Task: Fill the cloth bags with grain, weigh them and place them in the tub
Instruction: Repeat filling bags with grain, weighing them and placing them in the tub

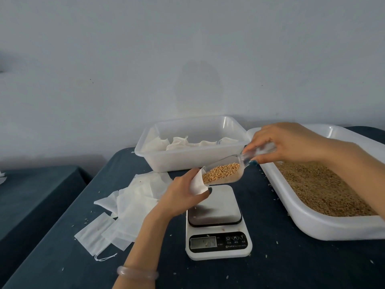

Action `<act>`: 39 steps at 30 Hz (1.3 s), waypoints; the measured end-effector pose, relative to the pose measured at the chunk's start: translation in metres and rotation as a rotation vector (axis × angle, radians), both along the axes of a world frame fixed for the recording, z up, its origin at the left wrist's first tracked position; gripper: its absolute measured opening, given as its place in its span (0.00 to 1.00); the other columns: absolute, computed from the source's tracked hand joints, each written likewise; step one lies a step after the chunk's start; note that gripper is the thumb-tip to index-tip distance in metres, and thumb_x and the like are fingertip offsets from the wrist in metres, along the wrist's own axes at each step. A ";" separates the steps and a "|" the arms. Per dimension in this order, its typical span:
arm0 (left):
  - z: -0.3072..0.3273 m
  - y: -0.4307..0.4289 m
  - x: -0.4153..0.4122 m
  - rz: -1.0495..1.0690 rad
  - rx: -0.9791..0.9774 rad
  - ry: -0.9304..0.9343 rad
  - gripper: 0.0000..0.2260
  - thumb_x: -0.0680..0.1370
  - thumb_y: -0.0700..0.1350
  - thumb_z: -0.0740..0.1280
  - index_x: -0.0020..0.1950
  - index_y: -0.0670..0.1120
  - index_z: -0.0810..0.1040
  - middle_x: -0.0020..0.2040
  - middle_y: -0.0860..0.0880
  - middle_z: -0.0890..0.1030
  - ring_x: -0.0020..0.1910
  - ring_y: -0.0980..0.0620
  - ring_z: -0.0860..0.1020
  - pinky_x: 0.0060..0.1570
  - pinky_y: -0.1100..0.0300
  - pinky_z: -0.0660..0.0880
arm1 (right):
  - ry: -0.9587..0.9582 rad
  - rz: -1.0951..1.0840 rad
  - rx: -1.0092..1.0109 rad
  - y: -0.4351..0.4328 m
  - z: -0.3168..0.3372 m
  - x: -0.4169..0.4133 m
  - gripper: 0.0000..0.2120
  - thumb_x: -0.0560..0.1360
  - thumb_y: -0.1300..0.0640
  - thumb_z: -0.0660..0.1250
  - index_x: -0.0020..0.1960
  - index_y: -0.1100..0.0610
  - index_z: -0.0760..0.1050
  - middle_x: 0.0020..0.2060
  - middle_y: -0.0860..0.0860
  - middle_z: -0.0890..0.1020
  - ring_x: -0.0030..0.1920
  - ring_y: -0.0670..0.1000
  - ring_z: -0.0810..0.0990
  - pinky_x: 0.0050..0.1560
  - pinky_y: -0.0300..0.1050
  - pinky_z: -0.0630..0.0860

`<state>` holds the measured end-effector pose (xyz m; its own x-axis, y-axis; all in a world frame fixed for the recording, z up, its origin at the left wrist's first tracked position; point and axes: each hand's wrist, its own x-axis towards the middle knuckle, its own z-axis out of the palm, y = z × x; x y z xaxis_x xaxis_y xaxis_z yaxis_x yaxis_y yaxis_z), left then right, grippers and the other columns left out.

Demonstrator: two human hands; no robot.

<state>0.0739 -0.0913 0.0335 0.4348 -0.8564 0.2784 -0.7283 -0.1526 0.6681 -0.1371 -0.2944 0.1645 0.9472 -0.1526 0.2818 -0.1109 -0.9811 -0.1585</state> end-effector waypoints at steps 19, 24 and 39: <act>0.010 0.003 -0.013 -0.101 -0.037 0.233 0.18 0.72 0.56 0.70 0.59 0.54 0.72 0.53 0.54 0.79 0.39 0.53 0.78 0.34 0.64 0.75 | -0.016 0.004 -0.464 0.008 0.033 0.009 0.21 0.69 0.31 0.55 0.60 0.28 0.73 0.52 0.41 0.75 0.63 0.47 0.68 0.71 0.48 0.58; 0.011 0.004 -0.015 -0.107 -0.027 0.258 0.19 0.72 0.57 0.69 0.61 0.55 0.71 0.53 0.55 0.79 0.36 0.55 0.78 0.33 0.65 0.74 | -0.032 0.007 -0.475 0.010 0.034 0.009 0.19 0.71 0.33 0.59 0.60 0.30 0.74 0.51 0.40 0.75 0.62 0.47 0.68 0.70 0.46 0.58; 0.013 0.005 -0.015 -0.109 -0.036 0.280 0.14 0.74 0.54 0.69 0.58 0.55 0.72 0.48 0.56 0.79 0.33 0.58 0.77 0.32 0.67 0.73 | -0.079 0.010 -0.390 0.005 0.026 -0.001 0.21 0.68 0.31 0.56 0.57 0.31 0.77 0.43 0.38 0.73 0.50 0.39 0.62 0.53 0.37 0.55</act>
